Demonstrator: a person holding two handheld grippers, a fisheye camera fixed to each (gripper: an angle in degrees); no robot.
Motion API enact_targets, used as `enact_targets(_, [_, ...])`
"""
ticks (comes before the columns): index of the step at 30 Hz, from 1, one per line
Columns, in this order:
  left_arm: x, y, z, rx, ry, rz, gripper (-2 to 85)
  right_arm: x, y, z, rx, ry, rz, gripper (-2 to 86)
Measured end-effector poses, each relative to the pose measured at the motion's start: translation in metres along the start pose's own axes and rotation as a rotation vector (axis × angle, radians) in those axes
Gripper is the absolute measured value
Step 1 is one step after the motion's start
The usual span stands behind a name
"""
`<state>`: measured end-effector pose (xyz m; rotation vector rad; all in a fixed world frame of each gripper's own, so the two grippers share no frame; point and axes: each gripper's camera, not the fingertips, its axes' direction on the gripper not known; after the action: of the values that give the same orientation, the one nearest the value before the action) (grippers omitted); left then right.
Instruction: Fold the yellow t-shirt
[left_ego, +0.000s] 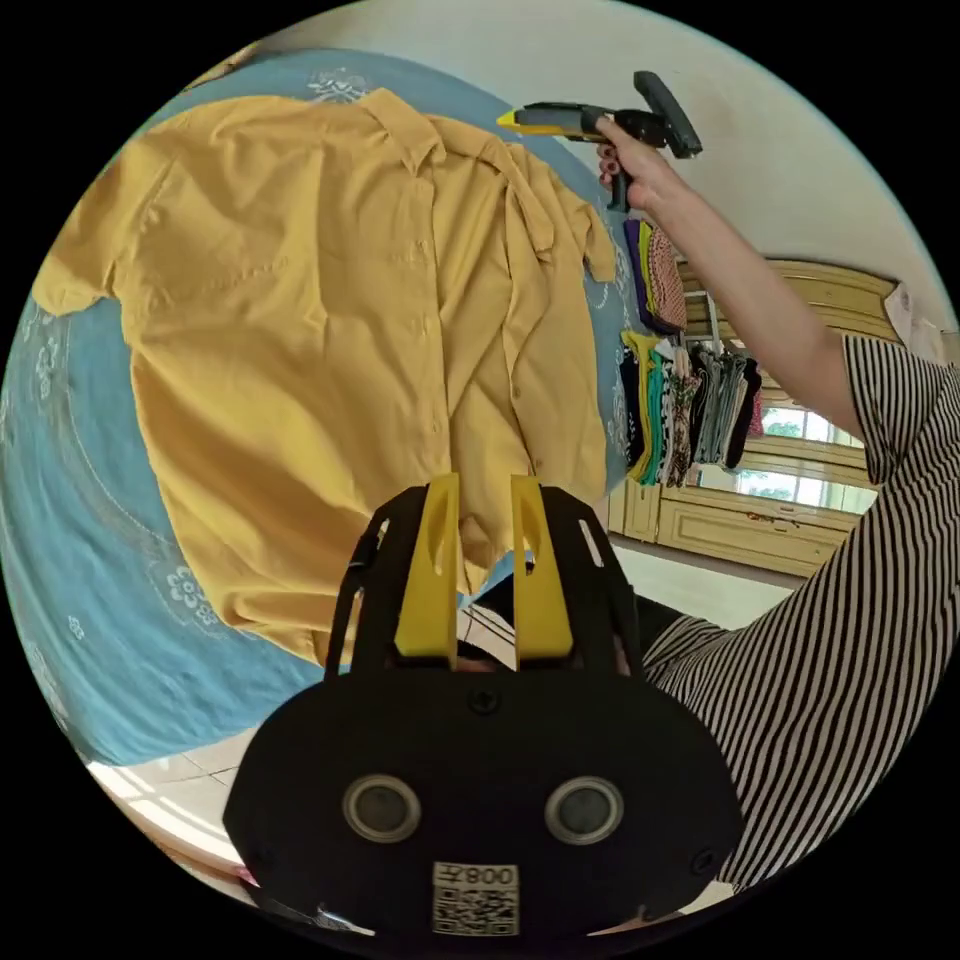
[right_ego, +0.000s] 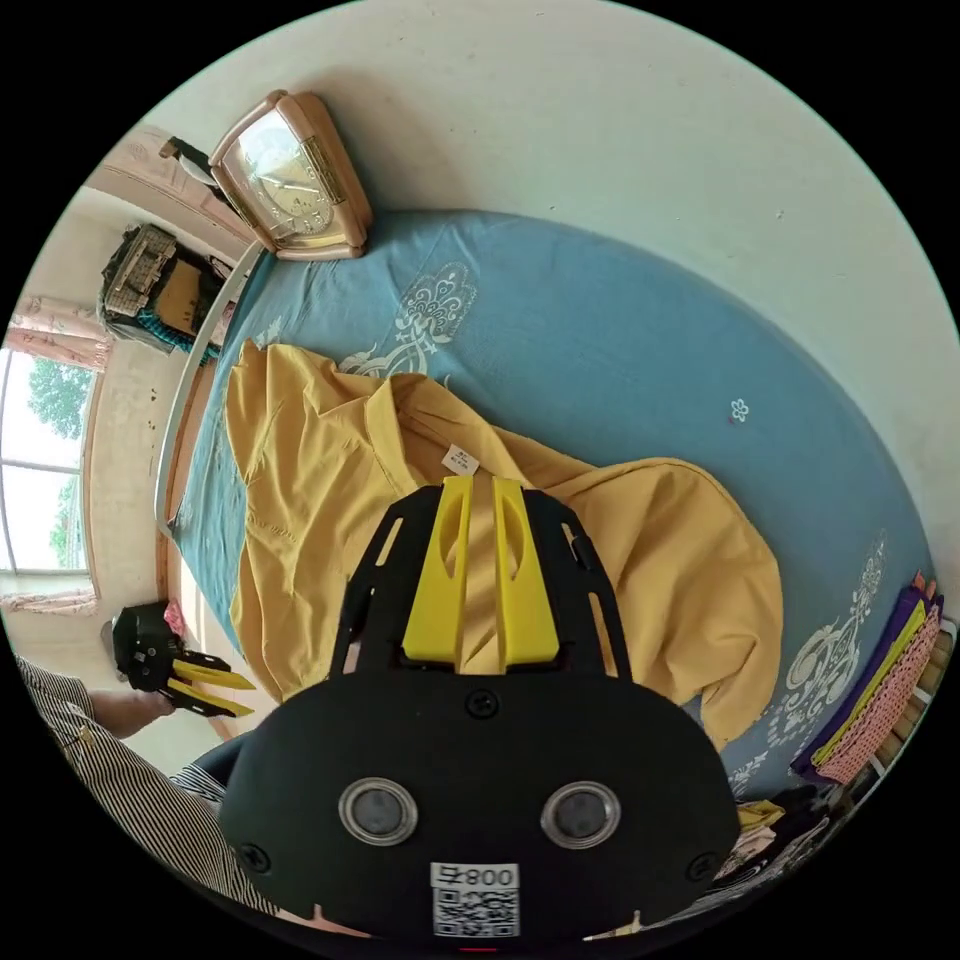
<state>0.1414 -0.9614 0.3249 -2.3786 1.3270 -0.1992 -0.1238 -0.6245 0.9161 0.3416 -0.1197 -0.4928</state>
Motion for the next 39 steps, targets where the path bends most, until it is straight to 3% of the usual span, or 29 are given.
enact_targets(9, [-0.014,-0.163,-0.064,0.248,-0.219,0.105,12.9,0.003,0.035,0.001,-0.006,0.201,-0.016,9.2])
enact_targets(15, [-0.003,-0.254,-0.054,0.19,-0.343,0.101,12.5,-0.015,0.039,0.038,-0.055,0.358,-0.079,6.5])
enact_targets(20, [0.002,-0.278,-0.033,0.105,-0.512,0.091,4.0,-0.001,0.039,0.049,-0.077,0.434,0.009,1.1])
enact_targets(28, [0.037,-0.27,-0.09,0.324,-0.547,0.18,3.0,0.045,0.04,-0.023,0.188,0.083,0.215,1.1])
enact_targets(32, [0.028,-0.286,-0.099,0.333,-0.567,0.151,4.2,0.076,0.03,-0.04,0.291,-0.093,0.337,2.0])
enact_targets(39, [-0.014,-0.276,-0.095,0.385,-0.436,0.067,8.2,0.102,0.016,0.007,0.119,-0.089,0.349,5.3])
